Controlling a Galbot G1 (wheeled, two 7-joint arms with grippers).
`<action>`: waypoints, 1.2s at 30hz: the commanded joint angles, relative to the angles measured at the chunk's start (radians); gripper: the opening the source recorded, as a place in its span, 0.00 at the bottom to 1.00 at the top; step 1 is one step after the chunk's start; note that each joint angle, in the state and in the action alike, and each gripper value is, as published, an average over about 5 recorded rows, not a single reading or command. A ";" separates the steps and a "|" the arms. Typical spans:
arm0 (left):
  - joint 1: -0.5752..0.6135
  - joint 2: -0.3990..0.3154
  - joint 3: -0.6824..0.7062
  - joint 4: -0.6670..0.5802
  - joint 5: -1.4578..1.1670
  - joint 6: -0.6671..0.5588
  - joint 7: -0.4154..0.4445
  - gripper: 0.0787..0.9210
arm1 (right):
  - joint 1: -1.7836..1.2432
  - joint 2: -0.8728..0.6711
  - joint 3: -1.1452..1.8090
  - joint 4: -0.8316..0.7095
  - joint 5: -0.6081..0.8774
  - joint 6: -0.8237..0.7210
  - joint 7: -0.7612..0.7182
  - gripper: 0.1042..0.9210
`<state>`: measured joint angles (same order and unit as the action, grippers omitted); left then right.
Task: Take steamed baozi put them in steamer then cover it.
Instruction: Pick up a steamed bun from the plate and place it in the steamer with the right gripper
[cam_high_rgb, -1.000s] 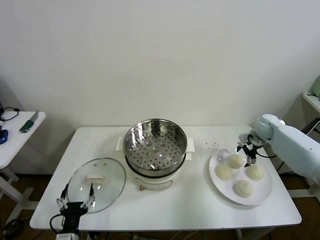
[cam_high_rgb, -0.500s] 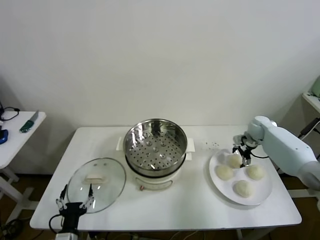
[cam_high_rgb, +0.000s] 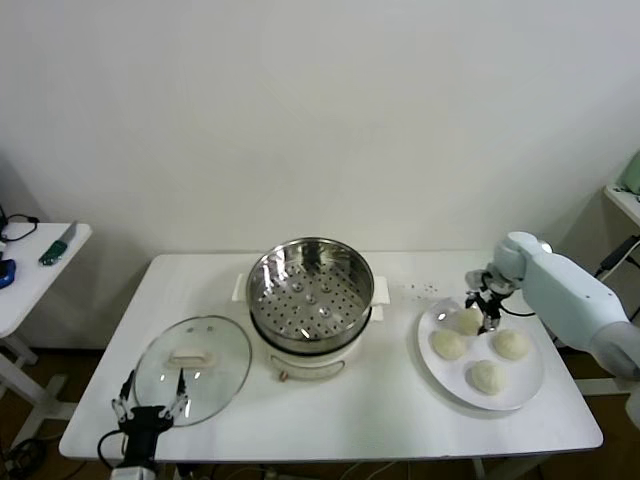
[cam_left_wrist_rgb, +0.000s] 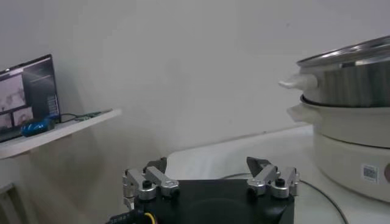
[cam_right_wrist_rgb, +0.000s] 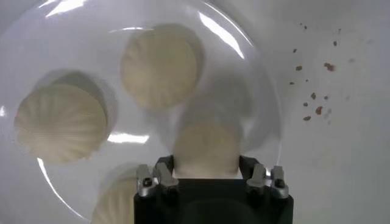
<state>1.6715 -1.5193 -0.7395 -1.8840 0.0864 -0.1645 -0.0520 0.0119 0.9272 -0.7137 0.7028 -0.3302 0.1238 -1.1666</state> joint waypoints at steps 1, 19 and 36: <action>0.004 0.000 0.001 -0.007 0.000 0.002 0.000 0.88 | 0.039 -0.003 -0.031 0.016 0.022 0.015 -0.007 0.70; 0.036 0.003 0.011 -0.022 -0.002 -0.005 0.000 0.88 | 0.650 0.261 -0.520 0.197 0.236 0.298 -0.047 0.70; 0.038 0.019 0.005 -0.024 -0.015 0.006 0.001 0.88 | 0.532 0.568 -0.409 0.236 -0.137 0.558 0.033 0.71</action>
<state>1.7093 -1.5033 -0.7338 -1.9074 0.0731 -0.1626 -0.0515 0.5544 1.3437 -1.1255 0.9156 -0.3239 0.5632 -1.1588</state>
